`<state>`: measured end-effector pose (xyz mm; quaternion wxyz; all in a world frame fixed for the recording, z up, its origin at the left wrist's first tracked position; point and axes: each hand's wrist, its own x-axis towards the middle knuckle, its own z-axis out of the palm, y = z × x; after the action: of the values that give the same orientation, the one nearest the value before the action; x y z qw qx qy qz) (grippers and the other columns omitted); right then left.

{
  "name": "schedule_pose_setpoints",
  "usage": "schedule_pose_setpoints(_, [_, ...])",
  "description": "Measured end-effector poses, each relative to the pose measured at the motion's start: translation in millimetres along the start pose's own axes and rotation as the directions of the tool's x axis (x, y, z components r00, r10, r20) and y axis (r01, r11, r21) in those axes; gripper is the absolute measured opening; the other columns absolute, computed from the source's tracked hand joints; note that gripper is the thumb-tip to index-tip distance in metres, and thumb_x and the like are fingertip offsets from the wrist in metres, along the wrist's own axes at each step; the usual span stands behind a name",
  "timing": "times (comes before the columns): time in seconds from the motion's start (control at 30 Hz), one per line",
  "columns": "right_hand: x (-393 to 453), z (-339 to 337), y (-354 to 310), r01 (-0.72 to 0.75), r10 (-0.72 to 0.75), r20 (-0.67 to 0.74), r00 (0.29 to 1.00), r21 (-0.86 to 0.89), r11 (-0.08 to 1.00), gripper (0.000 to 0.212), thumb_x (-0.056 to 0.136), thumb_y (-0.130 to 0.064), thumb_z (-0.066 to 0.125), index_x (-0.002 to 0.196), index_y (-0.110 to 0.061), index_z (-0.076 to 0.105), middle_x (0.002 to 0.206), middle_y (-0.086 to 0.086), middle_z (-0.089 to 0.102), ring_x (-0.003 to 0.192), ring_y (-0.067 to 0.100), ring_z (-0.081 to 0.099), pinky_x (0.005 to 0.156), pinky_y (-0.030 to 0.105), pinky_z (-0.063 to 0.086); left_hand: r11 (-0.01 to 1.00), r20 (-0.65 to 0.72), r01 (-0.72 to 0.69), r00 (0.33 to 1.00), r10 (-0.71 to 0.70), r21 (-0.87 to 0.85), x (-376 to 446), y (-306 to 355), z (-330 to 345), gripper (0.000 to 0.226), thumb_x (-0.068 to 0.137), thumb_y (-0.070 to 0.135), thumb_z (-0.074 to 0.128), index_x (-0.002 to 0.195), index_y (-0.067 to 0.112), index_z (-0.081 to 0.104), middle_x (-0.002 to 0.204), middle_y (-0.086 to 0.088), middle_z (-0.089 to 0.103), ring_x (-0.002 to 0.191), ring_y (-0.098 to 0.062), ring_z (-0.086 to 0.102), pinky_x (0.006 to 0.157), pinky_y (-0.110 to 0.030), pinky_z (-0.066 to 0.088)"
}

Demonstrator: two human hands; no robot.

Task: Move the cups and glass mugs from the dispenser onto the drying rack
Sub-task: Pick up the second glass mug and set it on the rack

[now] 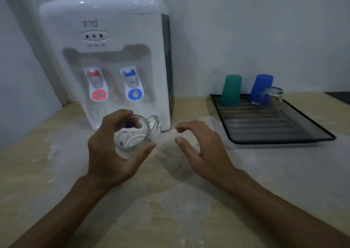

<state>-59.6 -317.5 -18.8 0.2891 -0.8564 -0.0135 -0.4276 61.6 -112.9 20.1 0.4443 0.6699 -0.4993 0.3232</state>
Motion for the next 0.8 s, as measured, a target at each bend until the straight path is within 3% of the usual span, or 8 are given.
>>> schedule_pose_setpoints(0.1, [3,-7,1,-0.041,0.043,-0.048,0.998,0.041,0.998,0.022,0.104,-0.024,0.059,0.117,-0.011,0.071,0.112,-0.002,0.072,0.107,0.009,0.065,0.093,0.026,0.051,0.994,-0.009,0.007,1.000,-0.008,-0.109,13,14,20,0.065,0.079,0.036,0.082,0.123,-0.005,0.056,0.111,-0.006,0.065,0.102,-0.010,0.068,0.095,-0.024,0.055])
schedule_pose_setpoints(0.2, [8,-15,3,-0.186,0.189,0.002,0.982,0.189,0.964,0.029,0.106,-0.034,0.053,0.116,-0.013,0.071,0.107,-0.006,0.074,0.104,0.008,0.068,0.091,0.030,0.055,0.978,-0.041,-0.008,0.999,-0.001,-0.211,29,29,43,0.062,0.082,0.031,0.081,0.122,-0.009,0.055,0.111,0.002,0.061,0.104,-0.005,0.065,0.095,-0.028,0.055])
schedule_pose_setpoints(0.3, [13,-22,9,-0.373,0.349,0.141,0.926,0.476,0.797,0.043,0.105,-0.042,0.050,0.115,-0.005,0.069,0.106,0.014,0.073,0.102,0.024,0.072,0.095,0.048,0.058,0.946,-0.081,0.032,0.995,-0.061,-0.323,44,44,67,0.063,0.087,0.026,0.078,0.130,-0.010,0.052,0.113,-0.004,0.064,0.108,-0.015,0.067,0.097,-0.034,0.056])
schedule_pose_setpoints(0.4, [17,-29,10,-0.462,0.424,0.232,0.876,0.659,0.594,0.054,0.105,-0.044,0.046,0.123,0.003,0.064,0.112,0.031,0.069,0.096,0.031,0.074,0.093,0.053,0.056,0.907,-0.105,0.110,0.981,-0.165,-0.406,59,61,90,0.068,0.090,0.030,0.076,0.141,-0.004,0.048,0.115,0.001,0.064,0.111,-0.009,0.067,0.099,-0.024,0.054])
schedule_pose_setpoints(0.47, [19,-30,8,-0.471,0.441,0.250,0.862,0.718,0.513,0.058,0.104,-0.048,0.047,0.131,0.000,0.062,0.119,0.032,0.069,0.098,0.037,0.071,0.094,0.058,0.054,0.878,-0.106,0.156,0.968,-0.227,-0.452,67,71,103,0.066,0.092,0.030,0.076,0.145,0.001,0.048,0.116,0.004,0.065,0.111,-0.010,0.067,0.097,-0.022,0.055])
schedule_pose_setpoints(0.57, [23,-37,9,-0.447,0.470,0.246,0.848,0.807,0.385,0.060,0.100,-0.053,0.053,0.138,-0.007,0.061,0.134,0.033,0.063,0.111,0.044,0.064,0.102,0.064,0.050,0.837,-0.075,0.192,0.961,-0.266,-0.512,78,80,124,0.062,0.094,0.030,0.074,0.146,0.005,0.051,0.118,-0.001,0.067,0.113,-0.016,0.068,0.098,-0.029,0.058])
schedule_pose_setpoints(0.7, [30,-52,11,-0.350,0.520,0.192,0.833,0.909,0.225,0.050,0.099,-0.040,0.058,0.138,-0.010,0.064,0.143,0.026,0.062,0.120,0.037,0.061,0.112,0.059,0.044,0.792,-0.006,0.249,0.953,-0.304,-0.557,89,86,141,0.061,0.094,0.034,0.072,0.147,0.010,0.054,0.123,0.000,0.067,0.114,-0.013,0.069,0.095,-0.026,0.060])
schedule_pose_setpoints(0.8, [34,-65,22,-0.285,0.567,0.123,0.814,0.936,0.205,0.053,0.099,-0.035,0.061,0.144,-0.008,0.059,0.143,0.023,0.062,0.119,0.033,0.058,0.106,0.049,0.047,0.775,0.116,0.289,0.955,-0.273,-0.562,96,85,147,0.061,0.094,0.041,0.071,0.148,0.018,0.054,0.122,0.004,0.066,0.110,-0.006,0.070,0.086,-0.020,0.060])
